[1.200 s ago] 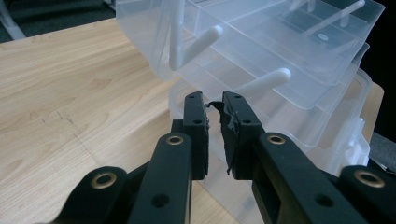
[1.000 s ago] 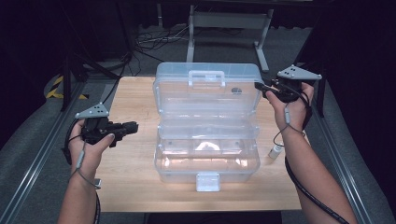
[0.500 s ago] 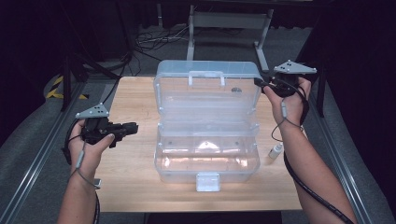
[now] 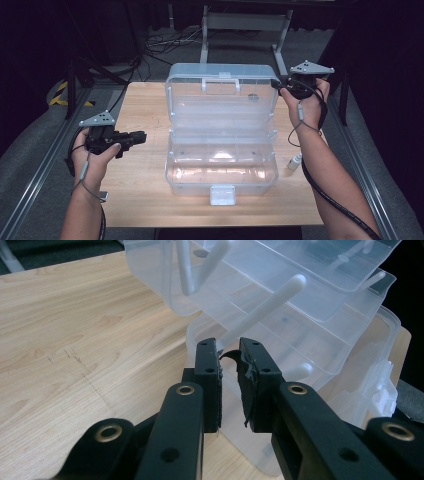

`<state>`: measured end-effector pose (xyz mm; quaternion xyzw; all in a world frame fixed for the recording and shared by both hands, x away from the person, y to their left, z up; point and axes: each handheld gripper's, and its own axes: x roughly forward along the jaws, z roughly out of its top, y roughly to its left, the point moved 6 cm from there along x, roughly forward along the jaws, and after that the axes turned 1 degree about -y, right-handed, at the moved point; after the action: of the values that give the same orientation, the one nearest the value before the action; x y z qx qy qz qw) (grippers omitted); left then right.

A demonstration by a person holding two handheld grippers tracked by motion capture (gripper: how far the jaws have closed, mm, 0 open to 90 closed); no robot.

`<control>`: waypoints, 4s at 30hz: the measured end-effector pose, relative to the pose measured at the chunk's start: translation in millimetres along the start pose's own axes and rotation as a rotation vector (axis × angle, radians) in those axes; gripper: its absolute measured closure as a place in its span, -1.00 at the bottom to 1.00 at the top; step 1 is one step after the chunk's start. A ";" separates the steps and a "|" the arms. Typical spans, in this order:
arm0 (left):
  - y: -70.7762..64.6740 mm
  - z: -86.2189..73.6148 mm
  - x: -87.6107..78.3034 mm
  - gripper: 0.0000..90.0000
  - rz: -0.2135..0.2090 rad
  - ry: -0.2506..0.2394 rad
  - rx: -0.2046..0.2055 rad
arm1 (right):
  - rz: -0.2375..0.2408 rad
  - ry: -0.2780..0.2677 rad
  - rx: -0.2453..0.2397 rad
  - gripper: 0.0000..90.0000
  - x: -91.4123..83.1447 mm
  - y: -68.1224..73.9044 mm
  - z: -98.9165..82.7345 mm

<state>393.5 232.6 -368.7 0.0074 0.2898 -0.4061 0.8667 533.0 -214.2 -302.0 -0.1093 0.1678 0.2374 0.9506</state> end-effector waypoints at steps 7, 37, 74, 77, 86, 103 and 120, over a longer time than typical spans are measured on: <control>1.7 -1.0 -1.0 0.77 0.002 -0.003 -0.004 | 0.001 0.002 -0.006 0.66 7.9 -3.6 1.0; 4.0 -15.5 -14.0 0.76 0.035 0.000 -0.038 | 0.027 0.035 0.026 0.81 36.8 -19.7 1.7; 15.3 -22.2 -12.6 0.76 0.023 0.012 -0.066 | 0.049 0.146 0.124 0.88 90.4 -37.8 -15.4; 16.4 -22.0 -11.4 0.76 0.021 0.013 -0.065 | 0.051 0.161 0.127 0.88 94.0 -38.7 -17.0; 16.7 -23.0 -8.7 0.76 0.009 0.024 -0.067 | 0.064 0.200 0.156 0.88 102.8 -41.7 -21.3; 20.8 -26.2 -8.5 0.76 0.002 0.025 -0.078 | 0.079 0.252 0.210 0.86 121.5 -46.1 -34.8; 20.0 -26.6 -9.3 0.76 -0.005 0.022 -0.076 | 0.095 0.300 0.259 0.85 137.4 -48.4 -50.2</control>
<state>389.8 259.2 -390.6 -0.0217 0.3145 -0.3970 0.8620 657.4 -213.4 -393.0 -0.0121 0.3418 0.2395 0.9087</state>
